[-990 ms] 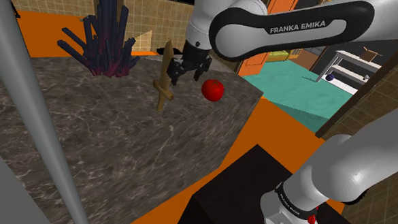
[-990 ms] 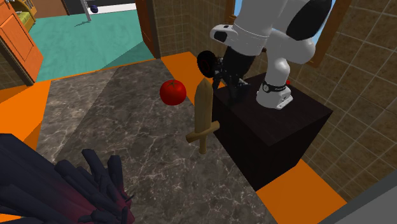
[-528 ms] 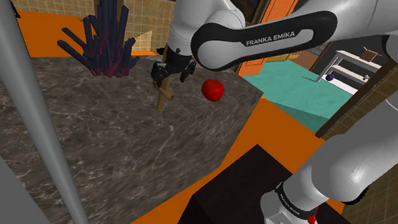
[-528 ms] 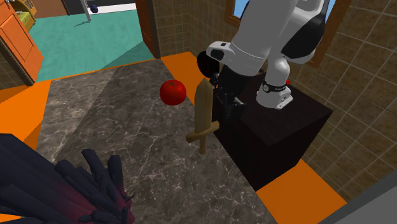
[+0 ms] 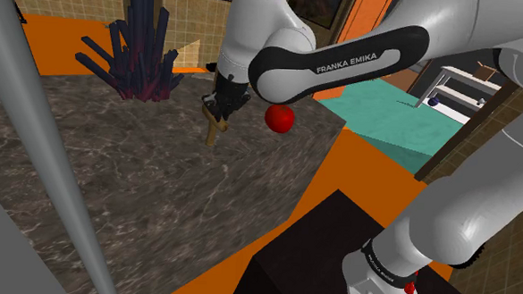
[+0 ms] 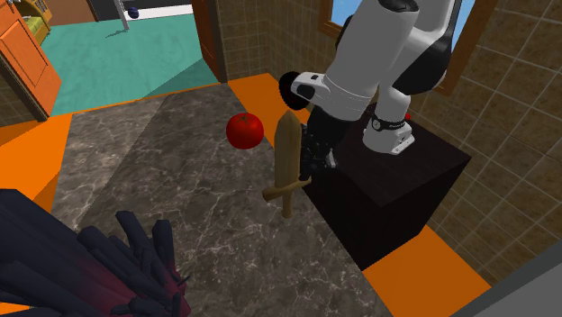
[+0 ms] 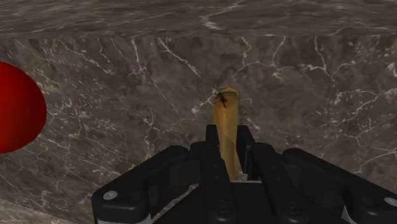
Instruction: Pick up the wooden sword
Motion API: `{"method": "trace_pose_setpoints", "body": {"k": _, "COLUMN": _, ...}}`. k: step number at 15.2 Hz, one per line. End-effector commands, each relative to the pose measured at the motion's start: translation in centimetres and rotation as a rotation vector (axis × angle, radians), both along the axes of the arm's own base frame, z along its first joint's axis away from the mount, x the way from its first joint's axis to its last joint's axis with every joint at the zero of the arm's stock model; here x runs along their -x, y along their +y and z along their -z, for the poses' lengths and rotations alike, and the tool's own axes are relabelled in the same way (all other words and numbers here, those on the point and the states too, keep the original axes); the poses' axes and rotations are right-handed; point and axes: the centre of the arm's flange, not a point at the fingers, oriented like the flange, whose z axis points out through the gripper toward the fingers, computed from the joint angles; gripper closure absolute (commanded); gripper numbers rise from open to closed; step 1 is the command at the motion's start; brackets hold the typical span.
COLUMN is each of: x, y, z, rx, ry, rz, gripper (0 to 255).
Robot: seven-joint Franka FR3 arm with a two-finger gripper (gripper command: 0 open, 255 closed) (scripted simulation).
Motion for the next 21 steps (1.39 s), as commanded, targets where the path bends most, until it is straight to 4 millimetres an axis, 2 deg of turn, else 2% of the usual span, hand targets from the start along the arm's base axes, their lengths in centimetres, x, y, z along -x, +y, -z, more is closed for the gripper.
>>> {"method": "trace_pose_setpoints", "body": {"k": 1, "x": 0.0, "y": 0.0, "z": 0.1, "rx": 0.0, "ry": 0.001, "rz": 0.0, "gripper": 255}}
{"method": "trace_pose_setpoints", "body": {"k": 7, "x": 0.0, "y": 0.0, "z": 0.0, "rx": 0.0, "ry": 0.001, "rz": 0.0, "gripper": 255}}
{"method": "trace_pose_setpoints", "body": {"k": 21, "x": 0.0, "y": 0.0, "z": -7.3, "rx": 0.0, "ry": 0.001, "rz": 0.0, "gripper": 255}}
